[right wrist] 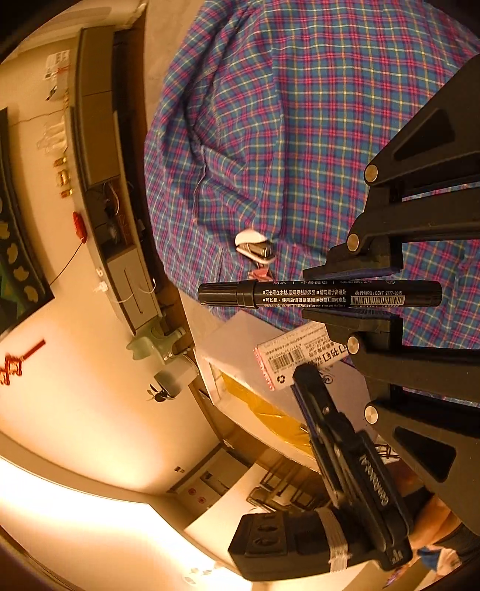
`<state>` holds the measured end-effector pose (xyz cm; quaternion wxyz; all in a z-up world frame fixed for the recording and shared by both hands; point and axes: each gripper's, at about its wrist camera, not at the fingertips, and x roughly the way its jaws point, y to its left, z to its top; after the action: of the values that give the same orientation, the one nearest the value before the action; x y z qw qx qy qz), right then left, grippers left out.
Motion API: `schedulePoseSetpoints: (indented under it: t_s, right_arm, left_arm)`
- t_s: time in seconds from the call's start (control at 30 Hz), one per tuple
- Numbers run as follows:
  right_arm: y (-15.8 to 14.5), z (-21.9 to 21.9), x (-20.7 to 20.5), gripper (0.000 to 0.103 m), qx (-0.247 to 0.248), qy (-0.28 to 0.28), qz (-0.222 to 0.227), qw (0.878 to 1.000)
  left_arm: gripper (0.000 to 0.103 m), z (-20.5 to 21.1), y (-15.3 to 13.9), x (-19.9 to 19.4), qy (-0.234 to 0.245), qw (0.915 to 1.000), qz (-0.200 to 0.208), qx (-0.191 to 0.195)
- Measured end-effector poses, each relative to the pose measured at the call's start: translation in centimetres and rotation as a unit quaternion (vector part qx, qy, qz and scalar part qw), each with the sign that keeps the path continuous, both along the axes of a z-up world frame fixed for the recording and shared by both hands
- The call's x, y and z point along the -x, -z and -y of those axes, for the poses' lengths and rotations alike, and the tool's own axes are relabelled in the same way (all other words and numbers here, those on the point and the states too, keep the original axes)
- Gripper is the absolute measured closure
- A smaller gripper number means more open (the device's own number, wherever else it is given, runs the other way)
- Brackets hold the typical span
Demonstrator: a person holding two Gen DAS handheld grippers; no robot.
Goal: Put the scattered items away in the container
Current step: 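Carry the marker in the right gripper and staple box in the left gripper over the box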
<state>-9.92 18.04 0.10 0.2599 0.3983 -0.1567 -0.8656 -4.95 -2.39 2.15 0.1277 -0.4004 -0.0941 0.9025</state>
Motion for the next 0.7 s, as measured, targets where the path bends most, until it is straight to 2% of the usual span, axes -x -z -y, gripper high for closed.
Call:
schedulePoseSetpoints:
  t_s: [0.47,0.7]
  right_arm:
    - [-3.5,3.5,-3.4,0.089,-0.03,-0.027,-0.047,0.998]
    - [-4.2,6.0,-5.6,0.089,-0.042,-0.047,-0.06,0.996]
  left_arm:
    - [0.089,6.2,-3.8,-3.0,-0.031,0.9978,-0.043,-0.039]
    - [0.089,8.5,-5.1,-4.3,-0.041,0.9956,-0.061,-0.058]
